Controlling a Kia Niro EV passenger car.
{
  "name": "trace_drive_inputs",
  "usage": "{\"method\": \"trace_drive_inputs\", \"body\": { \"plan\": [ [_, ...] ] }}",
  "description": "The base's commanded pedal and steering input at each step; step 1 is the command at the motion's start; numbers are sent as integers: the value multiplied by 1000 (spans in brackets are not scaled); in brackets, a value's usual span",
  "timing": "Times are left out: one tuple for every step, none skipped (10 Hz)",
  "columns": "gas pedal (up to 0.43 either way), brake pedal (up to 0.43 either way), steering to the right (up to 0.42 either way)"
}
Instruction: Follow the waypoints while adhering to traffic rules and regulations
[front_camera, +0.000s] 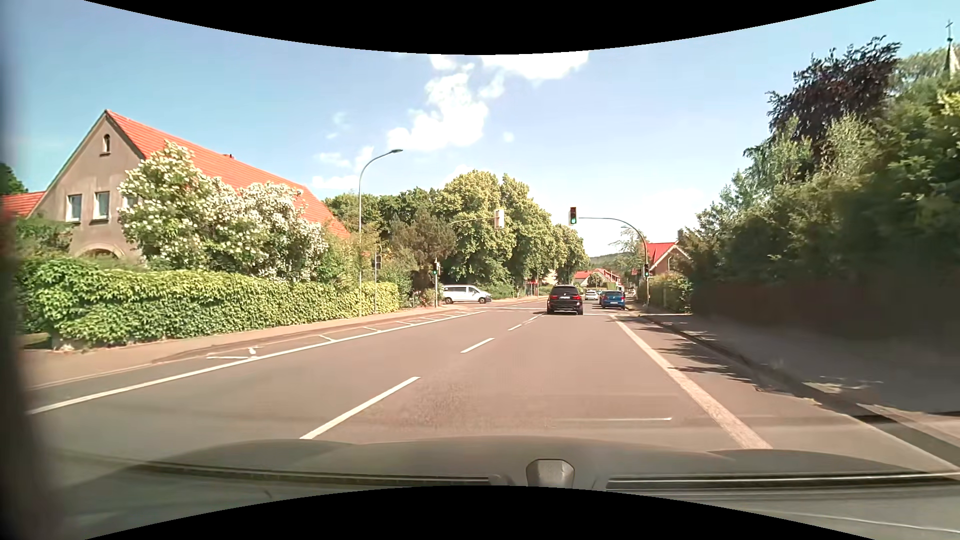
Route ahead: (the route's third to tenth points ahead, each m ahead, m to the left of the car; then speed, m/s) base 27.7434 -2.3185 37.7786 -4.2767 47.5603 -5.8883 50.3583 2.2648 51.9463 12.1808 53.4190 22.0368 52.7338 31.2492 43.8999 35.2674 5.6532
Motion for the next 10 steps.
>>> {"method": "trace_drive_inputs", "body": {
  "plan": [
    [228,6,58],
    [228,6,63],
    [228,6,65],
    [228,6,65],
    [228,6,65],
    [228,6,65],
    [220,6,63],
    [220,6,63],
    [220,6,63],
    [220,6,63]
  ]
}}
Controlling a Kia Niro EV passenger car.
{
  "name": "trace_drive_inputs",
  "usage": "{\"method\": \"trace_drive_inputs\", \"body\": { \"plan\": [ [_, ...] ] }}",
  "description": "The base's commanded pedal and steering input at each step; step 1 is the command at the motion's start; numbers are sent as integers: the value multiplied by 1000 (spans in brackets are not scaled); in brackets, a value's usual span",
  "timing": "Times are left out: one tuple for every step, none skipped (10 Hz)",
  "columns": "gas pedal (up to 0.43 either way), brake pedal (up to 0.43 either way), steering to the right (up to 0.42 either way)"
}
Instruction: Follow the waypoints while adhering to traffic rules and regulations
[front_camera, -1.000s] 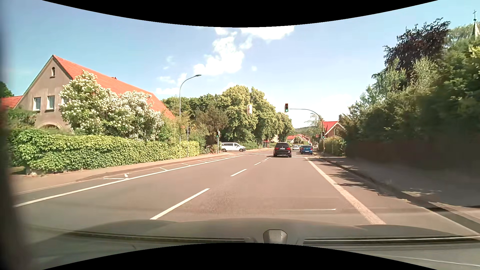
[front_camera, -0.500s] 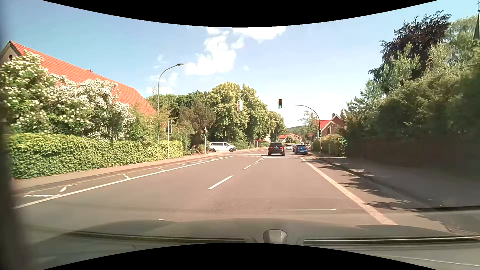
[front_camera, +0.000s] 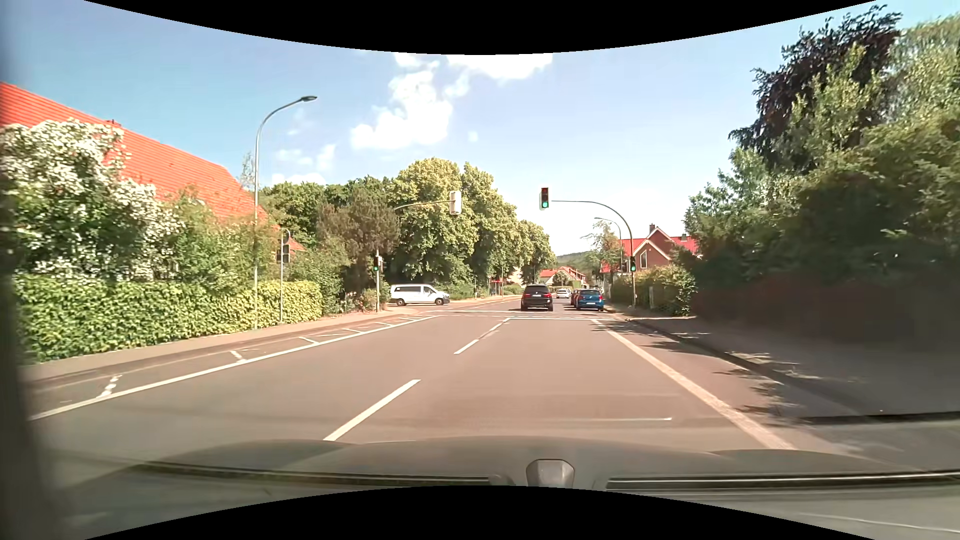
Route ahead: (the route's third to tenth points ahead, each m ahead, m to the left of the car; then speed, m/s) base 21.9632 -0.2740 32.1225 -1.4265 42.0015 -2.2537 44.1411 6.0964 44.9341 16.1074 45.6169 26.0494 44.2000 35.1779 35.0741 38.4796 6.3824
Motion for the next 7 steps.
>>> {"method": "trace_drive_inputs", "body": {
  "plan": [
    [220,6,61],
    [220,6,56],
    [220,6,51],
    [220,6,45],
    [228,6,36],
    [228,6,30],
    [228,6,27]
  ]
}}
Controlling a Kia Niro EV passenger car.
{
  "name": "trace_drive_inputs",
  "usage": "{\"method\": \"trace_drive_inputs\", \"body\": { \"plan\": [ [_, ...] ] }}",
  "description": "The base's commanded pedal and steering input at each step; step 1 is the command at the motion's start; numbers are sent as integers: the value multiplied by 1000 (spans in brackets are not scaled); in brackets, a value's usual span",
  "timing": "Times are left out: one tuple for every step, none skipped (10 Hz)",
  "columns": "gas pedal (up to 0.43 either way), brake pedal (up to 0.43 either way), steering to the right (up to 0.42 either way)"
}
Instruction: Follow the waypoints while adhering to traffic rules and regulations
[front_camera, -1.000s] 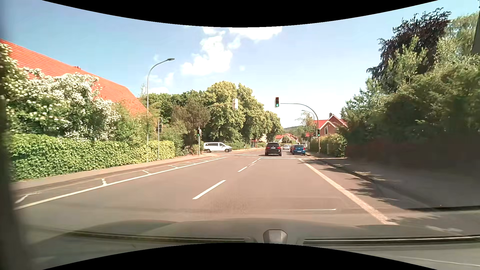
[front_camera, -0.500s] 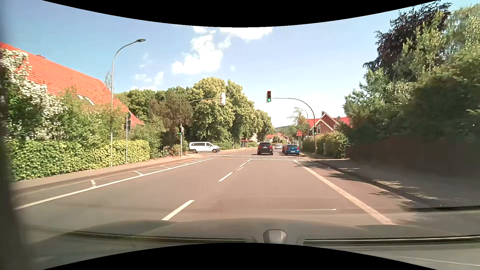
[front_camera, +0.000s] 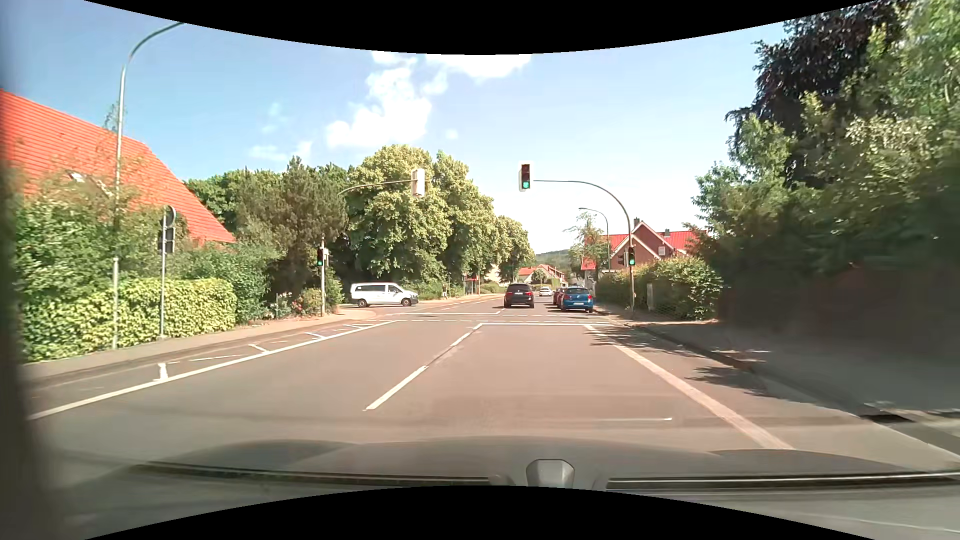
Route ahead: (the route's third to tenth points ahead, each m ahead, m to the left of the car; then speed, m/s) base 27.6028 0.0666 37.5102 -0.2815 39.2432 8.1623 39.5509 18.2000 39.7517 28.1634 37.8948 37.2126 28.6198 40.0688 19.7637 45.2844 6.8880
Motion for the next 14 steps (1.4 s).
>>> {"method": "trace_drive_inputs", "body": {
  "plan": [
    [228,6,21],
    [228,6,17],
    [228,6,13],
    [228,6,12],
    [228,6,11],
    [220,0,10],
    [197,6,10],
    [169,6,9],
    [169,6,9],
    [169,6,9],
    [169,6,6],
    [169,6,4],
    [169,6,4],
    [138,6,5]
  ]
}}
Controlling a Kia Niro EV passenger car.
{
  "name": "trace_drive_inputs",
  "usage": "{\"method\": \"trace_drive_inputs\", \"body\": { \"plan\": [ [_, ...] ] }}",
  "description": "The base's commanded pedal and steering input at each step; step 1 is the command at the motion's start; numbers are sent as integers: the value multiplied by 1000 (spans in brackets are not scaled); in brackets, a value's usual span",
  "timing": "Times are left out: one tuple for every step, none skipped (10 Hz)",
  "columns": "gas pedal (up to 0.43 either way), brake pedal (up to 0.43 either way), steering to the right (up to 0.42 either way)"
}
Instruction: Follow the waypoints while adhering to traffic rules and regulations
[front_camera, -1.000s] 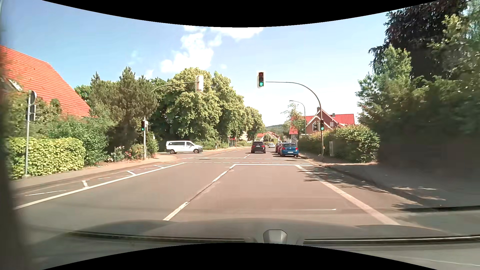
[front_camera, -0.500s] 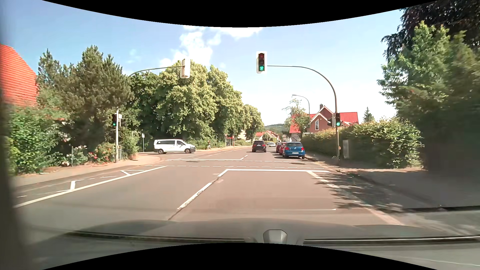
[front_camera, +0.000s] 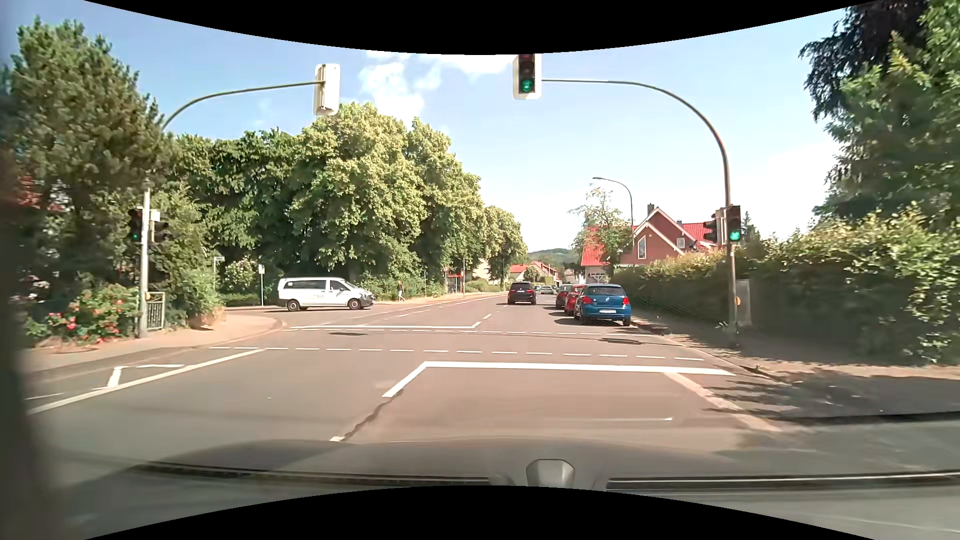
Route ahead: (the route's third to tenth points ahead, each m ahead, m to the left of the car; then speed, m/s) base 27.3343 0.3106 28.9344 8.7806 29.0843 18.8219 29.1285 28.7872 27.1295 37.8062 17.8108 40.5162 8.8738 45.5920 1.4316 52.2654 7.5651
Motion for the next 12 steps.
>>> {"method": "trace_drive_inputs", "body": {
  "plan": [
    [98,6,4],
    [98,6,5],
    [98,6,6],
    [110,6,6],
    [110,6,8],
    [118,6,10],
    [118,6,10],
    [118,6,10],
    [110,6,10],
    [87,6,10],
    [87,6,10],
    [67,6,10]
  ]
}}
